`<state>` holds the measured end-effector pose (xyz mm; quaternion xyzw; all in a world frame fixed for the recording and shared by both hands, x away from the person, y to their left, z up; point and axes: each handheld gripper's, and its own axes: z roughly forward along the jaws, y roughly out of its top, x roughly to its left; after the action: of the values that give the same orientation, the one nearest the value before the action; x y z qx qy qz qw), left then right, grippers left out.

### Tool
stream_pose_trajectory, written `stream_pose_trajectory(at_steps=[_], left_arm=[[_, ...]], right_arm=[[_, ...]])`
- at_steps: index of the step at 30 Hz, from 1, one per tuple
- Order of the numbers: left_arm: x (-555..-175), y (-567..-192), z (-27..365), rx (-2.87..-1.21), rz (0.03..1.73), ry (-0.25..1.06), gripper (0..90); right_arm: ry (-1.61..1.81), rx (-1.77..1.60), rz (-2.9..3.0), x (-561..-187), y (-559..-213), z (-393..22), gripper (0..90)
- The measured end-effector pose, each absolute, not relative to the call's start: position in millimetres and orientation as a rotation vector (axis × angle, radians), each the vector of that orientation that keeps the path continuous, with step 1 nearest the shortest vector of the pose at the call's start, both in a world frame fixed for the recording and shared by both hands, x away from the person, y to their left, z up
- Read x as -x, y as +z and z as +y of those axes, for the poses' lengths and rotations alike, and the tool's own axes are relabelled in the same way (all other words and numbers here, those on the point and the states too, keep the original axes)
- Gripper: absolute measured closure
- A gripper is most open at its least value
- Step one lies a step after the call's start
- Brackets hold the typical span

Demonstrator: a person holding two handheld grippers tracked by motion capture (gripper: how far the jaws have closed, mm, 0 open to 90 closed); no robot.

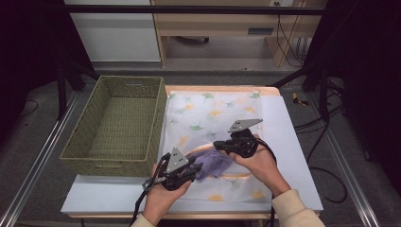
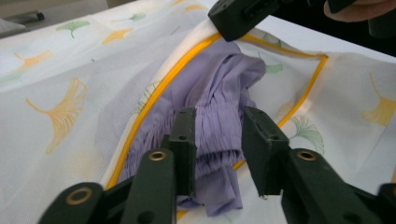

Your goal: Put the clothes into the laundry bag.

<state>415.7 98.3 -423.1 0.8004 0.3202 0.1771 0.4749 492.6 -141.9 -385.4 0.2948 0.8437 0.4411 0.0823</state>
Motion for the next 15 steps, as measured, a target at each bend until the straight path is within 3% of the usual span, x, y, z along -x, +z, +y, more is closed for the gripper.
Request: stream_pose_trajectory(at_steps=[7,15], left_arm=[[-412.4,-427.1,101.9,-1.994,0.783,0.410,80.8],[-410.0,-431.2,103.7,-2.013,0.799,0.394,86.7]], right_arm=[[1.319,-0.879,2.523,-489.9,-385.4,-139.6,88.7],[1.317,-0.870,2.529,-488.7,-385.2,-139.7,88.7]])
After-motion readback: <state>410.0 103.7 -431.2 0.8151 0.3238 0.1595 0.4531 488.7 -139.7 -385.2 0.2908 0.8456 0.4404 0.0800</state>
